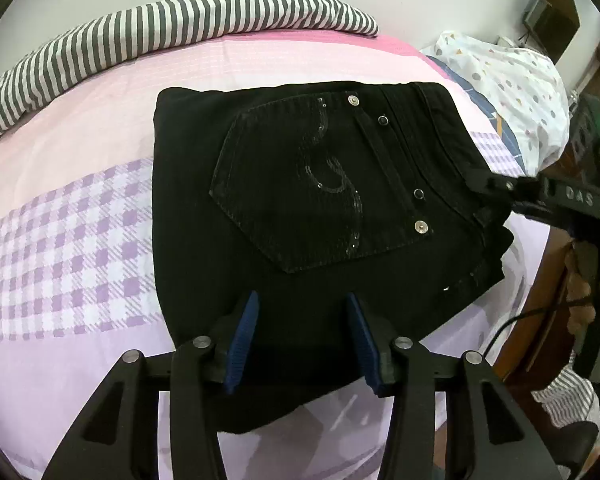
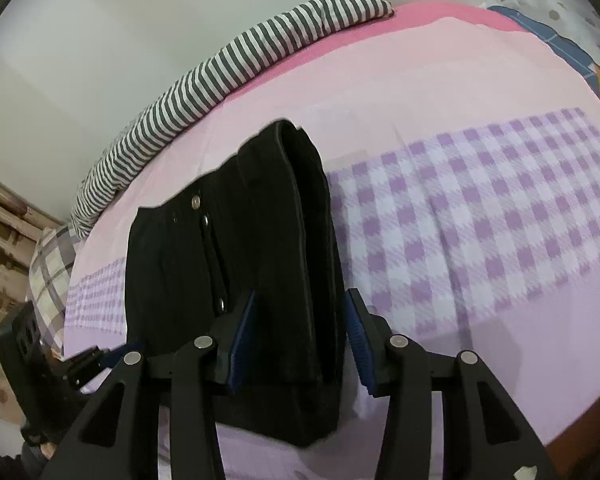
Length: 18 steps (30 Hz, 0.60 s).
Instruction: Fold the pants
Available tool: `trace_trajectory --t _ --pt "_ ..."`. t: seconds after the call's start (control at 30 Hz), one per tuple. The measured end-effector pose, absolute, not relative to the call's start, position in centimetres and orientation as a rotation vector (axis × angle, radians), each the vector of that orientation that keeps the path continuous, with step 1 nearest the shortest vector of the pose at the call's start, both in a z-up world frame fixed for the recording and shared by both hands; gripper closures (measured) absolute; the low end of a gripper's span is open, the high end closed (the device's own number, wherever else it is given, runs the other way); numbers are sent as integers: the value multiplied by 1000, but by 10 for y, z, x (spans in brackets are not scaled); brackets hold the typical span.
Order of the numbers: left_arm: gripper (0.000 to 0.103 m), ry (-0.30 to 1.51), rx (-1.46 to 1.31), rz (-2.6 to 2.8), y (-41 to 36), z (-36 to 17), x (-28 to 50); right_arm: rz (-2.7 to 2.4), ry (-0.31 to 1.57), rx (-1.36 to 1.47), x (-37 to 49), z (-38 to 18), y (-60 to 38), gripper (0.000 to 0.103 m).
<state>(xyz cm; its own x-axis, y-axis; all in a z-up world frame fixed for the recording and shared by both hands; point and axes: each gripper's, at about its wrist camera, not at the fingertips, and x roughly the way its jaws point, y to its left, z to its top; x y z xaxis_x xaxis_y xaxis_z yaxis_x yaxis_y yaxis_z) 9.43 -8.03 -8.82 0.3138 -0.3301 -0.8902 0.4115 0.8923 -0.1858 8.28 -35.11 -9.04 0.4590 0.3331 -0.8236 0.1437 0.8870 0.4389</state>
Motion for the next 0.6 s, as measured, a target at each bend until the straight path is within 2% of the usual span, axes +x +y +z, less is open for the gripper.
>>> trace_trajectory --t 0.6 --pt "51 1159 137 -473 -79 -90 79 41 1135 490 57 -106 -349 58"
